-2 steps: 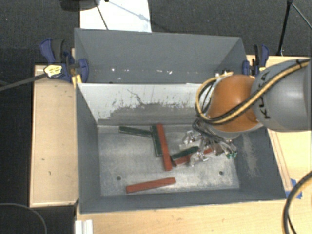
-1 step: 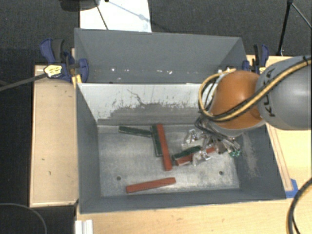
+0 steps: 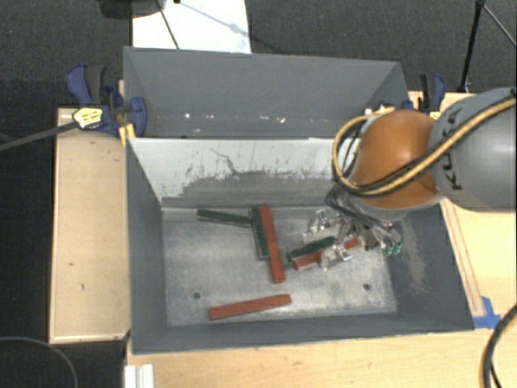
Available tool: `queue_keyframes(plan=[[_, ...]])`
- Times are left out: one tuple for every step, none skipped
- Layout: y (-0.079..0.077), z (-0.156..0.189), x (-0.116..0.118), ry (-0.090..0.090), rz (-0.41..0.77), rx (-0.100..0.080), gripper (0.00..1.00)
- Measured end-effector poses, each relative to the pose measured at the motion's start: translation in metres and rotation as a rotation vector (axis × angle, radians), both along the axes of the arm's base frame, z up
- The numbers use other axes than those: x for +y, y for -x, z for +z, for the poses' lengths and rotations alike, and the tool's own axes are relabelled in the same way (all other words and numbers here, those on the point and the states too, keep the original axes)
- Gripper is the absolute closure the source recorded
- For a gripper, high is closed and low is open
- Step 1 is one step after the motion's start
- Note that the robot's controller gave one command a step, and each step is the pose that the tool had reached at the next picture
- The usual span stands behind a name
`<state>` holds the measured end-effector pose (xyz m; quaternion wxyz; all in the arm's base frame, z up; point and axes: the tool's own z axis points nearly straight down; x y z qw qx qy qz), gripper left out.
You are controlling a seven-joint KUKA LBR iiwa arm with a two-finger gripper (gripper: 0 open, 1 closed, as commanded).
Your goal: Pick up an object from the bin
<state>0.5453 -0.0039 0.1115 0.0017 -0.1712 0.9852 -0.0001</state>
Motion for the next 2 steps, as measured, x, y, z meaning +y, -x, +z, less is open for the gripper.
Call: queue_keyframes(plan=[[0.001, 0.012, 0.0, 0.0, -0.001, 0.004, 1.0], [0.002, 0.03, 0.0, 0.0, -0.001, 0.005, 1.0]])
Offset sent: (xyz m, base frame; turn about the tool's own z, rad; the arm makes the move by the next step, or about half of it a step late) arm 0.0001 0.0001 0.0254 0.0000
